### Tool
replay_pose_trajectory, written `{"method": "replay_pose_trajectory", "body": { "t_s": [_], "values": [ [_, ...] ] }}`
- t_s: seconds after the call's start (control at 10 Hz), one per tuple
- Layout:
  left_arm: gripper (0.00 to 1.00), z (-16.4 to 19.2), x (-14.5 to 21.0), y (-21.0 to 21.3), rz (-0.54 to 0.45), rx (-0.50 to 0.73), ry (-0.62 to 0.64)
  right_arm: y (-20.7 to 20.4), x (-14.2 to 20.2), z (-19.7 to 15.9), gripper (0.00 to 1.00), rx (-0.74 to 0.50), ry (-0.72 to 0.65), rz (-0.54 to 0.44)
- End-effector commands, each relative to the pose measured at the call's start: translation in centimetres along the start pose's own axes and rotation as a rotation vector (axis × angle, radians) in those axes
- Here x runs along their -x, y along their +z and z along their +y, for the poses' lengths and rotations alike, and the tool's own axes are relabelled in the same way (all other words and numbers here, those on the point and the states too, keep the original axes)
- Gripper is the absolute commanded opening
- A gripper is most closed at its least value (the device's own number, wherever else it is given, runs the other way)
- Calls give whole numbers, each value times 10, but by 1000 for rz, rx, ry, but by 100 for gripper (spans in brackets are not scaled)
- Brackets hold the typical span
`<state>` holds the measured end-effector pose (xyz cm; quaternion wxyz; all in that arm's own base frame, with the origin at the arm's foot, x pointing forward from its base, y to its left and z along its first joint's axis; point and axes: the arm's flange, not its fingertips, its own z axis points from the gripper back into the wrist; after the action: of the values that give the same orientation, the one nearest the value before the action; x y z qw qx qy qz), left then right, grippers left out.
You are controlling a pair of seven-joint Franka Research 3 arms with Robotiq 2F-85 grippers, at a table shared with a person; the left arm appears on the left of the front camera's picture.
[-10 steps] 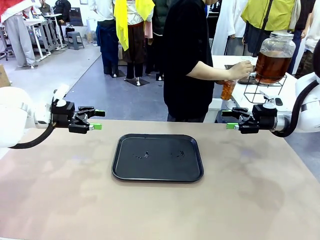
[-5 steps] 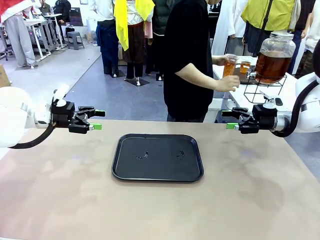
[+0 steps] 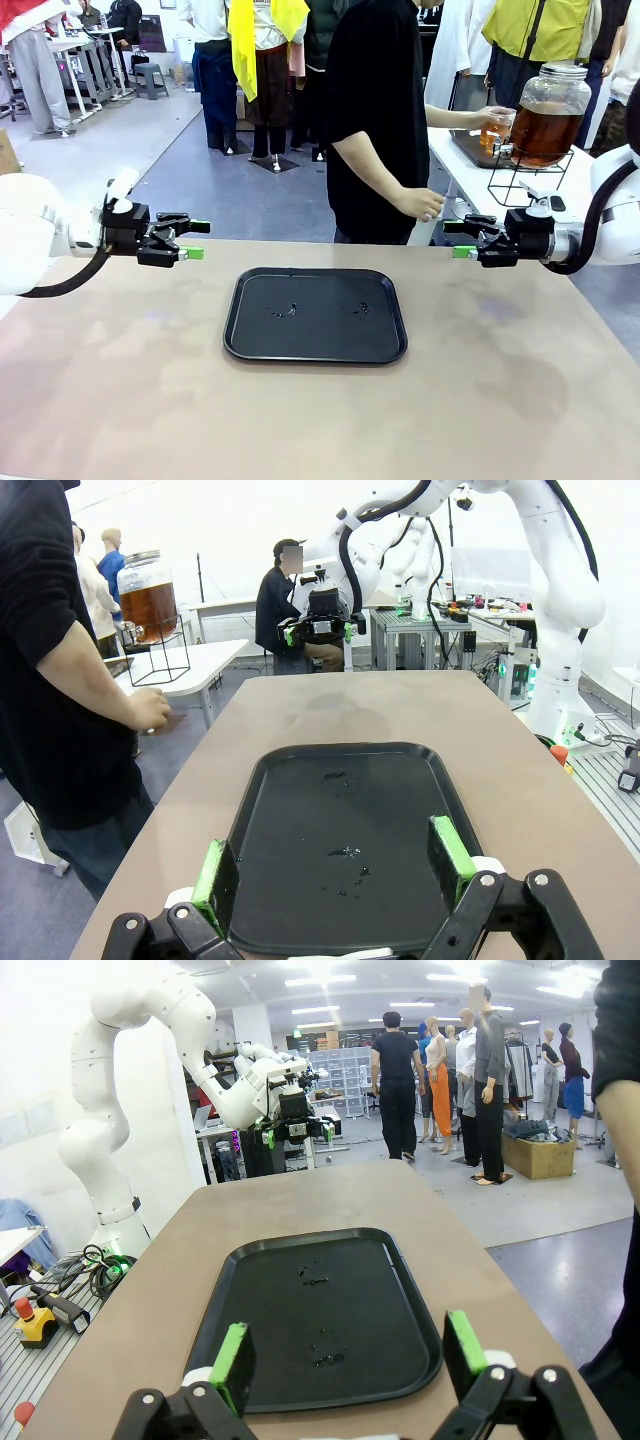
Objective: Pour the drink into the iced cup.
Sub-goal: Open the gripper to release the iced cup you were holding.
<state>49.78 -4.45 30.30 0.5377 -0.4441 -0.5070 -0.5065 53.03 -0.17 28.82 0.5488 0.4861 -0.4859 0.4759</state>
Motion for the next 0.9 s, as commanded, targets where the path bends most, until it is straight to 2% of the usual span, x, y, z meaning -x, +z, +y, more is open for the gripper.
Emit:
{"method": "replay_pose_trajectory", "body": {
  "t_s": [0.0, 0.8],
  "values": [
    [100, 2, -2, -1, -2, 1, 2, 0, -2, 1, 100, -5, 2, -5],
    [100, 2, -2, -1, -2, 1, 2, 0, -2, 1, 100, -5, 2, -5]
  ]
}}
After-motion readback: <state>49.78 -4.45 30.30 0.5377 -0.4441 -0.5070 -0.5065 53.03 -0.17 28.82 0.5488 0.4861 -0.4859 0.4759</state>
